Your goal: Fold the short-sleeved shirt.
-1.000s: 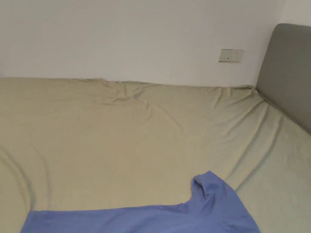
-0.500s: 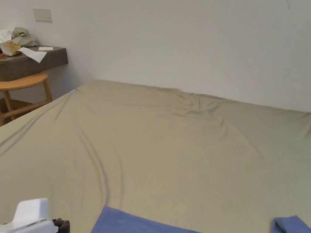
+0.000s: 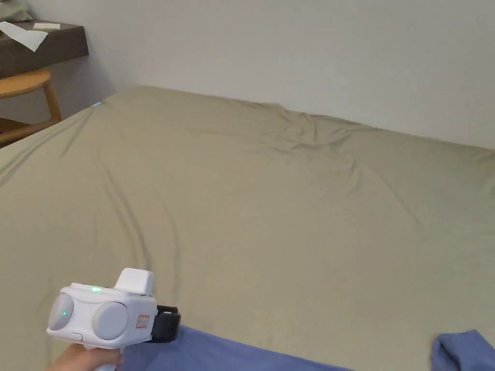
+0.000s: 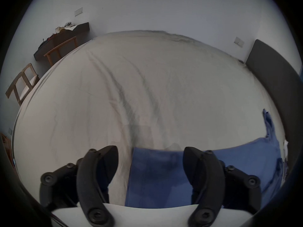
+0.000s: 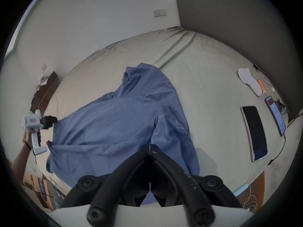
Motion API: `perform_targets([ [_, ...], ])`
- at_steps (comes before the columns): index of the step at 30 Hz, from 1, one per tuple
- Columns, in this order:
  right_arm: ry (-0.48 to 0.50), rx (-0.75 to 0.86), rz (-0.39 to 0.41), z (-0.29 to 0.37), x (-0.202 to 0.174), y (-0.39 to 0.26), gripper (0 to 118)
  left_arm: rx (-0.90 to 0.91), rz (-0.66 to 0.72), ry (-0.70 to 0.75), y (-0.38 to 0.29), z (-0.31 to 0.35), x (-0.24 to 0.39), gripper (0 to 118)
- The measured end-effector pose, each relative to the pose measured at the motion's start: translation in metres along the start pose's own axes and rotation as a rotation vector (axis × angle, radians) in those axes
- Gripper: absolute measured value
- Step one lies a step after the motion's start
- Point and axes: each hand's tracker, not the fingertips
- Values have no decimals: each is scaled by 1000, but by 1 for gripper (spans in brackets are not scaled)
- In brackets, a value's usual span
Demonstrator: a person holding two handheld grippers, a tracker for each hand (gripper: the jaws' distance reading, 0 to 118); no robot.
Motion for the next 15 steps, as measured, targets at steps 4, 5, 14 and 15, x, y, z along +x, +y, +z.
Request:
perform_targets([
  [4, 9, 1, -9, -2, 1, 5, 2, 23, -13, -4, -12, -5, 0, 78],
  [5, 9, -2, -6, -3, 0, 5, 2, 3, -15, -3, -13, -3, 1, 78],
  [14, 6, 6, -19, -36, 3, 45, 10, -51, -59, -51, -18, 22, 14, 5],
  [15, 0, 14, -19, -42, 4, 54, 32, -67, -82, -39, -19, 21, 17, 5],
])
